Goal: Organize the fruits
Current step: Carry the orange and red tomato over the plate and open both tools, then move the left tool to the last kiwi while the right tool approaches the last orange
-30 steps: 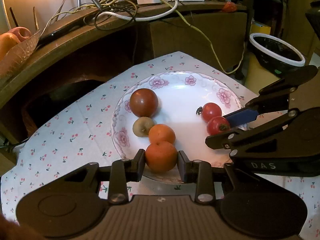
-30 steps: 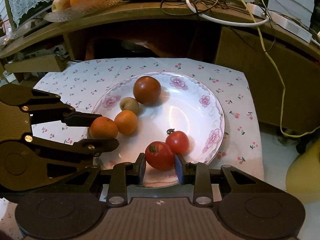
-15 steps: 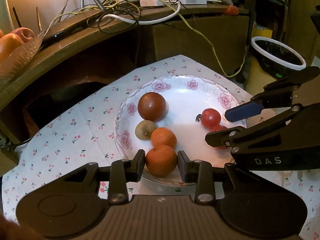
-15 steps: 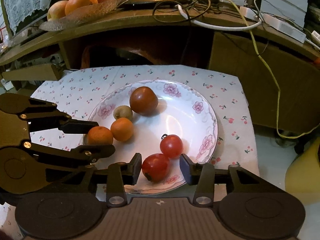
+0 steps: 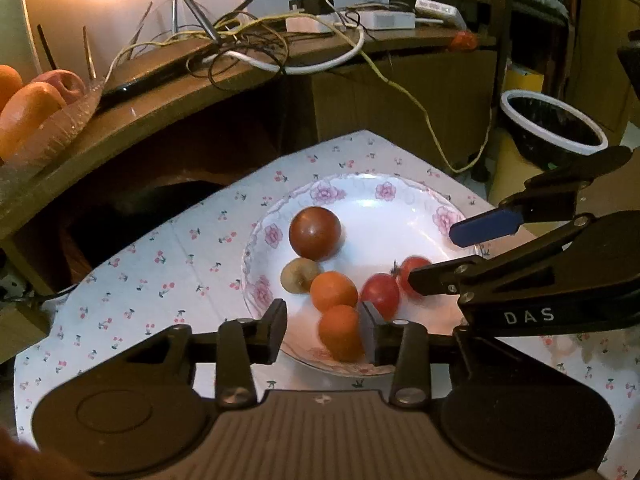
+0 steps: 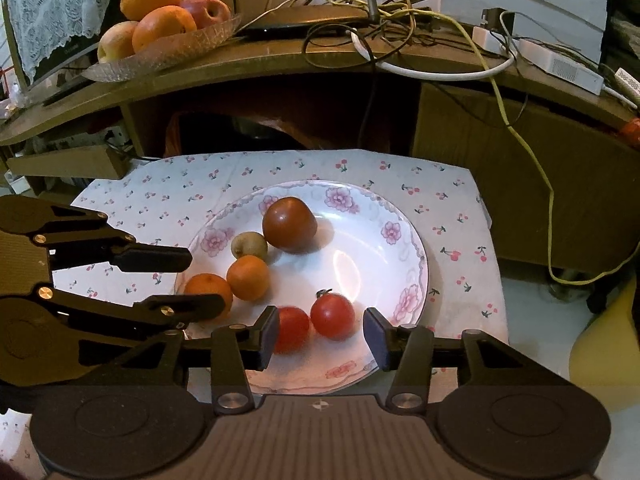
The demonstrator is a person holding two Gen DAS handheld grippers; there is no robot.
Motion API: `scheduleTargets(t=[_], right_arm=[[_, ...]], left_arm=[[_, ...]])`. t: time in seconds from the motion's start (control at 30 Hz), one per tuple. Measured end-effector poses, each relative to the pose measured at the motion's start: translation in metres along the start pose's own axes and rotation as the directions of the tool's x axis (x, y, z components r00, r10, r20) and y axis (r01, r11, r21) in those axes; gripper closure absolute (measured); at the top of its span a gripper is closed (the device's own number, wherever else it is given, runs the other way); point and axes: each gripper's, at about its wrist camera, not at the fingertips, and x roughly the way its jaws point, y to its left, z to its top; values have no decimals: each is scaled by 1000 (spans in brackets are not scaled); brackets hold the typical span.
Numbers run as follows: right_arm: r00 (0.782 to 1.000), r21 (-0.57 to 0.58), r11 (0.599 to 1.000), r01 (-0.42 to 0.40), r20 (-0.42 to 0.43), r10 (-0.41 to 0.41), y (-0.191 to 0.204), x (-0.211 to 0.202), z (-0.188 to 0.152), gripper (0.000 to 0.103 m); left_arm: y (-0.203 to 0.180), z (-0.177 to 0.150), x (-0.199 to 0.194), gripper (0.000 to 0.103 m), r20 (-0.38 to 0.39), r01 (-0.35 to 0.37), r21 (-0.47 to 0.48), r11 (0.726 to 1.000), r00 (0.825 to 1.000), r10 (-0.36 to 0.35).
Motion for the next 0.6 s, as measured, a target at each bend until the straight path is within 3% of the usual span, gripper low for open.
scheduleTargets(t=[0.3,0.6], right_arm=[[1000,-4,1000,-20,13,20,5,-6,0,54],[994,-62,993,-105,-12,104,29,-18,-9,54]], left_arm=[[6,-6,-12,58,1,-15,6,1000,1000,15],[19,-34,-35,57,-46,-5,11,1000,999,6]])
